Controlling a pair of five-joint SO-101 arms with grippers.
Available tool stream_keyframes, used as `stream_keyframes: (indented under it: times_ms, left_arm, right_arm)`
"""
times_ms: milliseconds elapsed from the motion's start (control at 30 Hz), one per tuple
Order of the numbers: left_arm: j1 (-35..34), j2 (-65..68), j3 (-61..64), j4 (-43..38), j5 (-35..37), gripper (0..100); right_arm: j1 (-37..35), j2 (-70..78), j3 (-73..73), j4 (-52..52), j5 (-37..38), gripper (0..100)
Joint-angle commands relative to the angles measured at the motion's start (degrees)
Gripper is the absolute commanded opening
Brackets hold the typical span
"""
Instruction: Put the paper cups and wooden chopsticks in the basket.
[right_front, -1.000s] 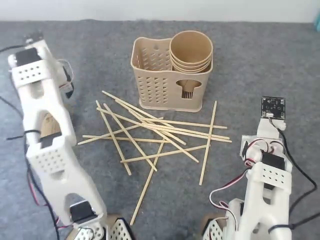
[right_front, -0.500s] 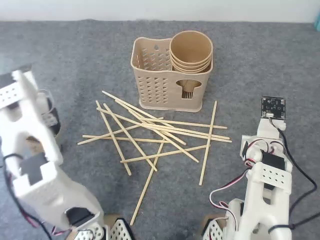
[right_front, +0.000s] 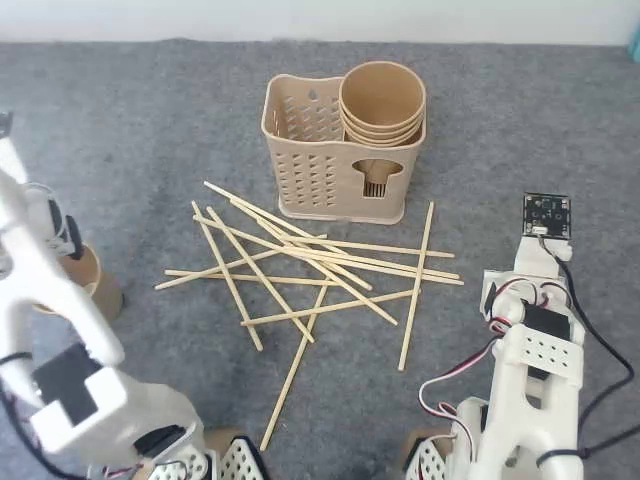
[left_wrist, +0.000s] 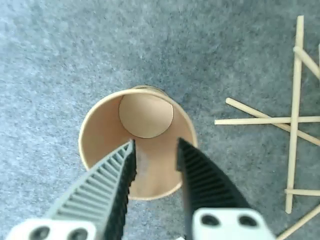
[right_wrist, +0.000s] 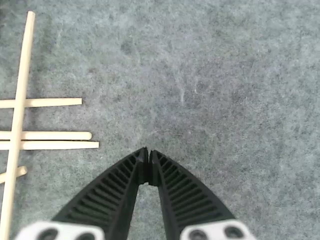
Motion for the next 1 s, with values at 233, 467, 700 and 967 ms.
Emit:
stream_keyframes:
  times_ms: [233,467,700,967]
  left_arm:
    - [1.8,-11.0,12.4,-4.7,-0.7,21]
    - [2.4,-11.0,26.8,-20.9,-0.4,16]
    - [4.7,-11.6,32.1,-27.1,-0.2,1]
    - [5.4,-14.9,22.3,-16.1,-0.1,1]
  right_arm:
    - [0.2,-1.6,-0.3,-0.4,0.8,0.8]
    - [0.3,-1.6,-0.3,-0.4,0.8,0.8]
    - [0.3,-1.6,-0.3,-0.4,0.8,0.8]
    - [0.4,-1.6,-0.3,-0.4,0.8,0.8]
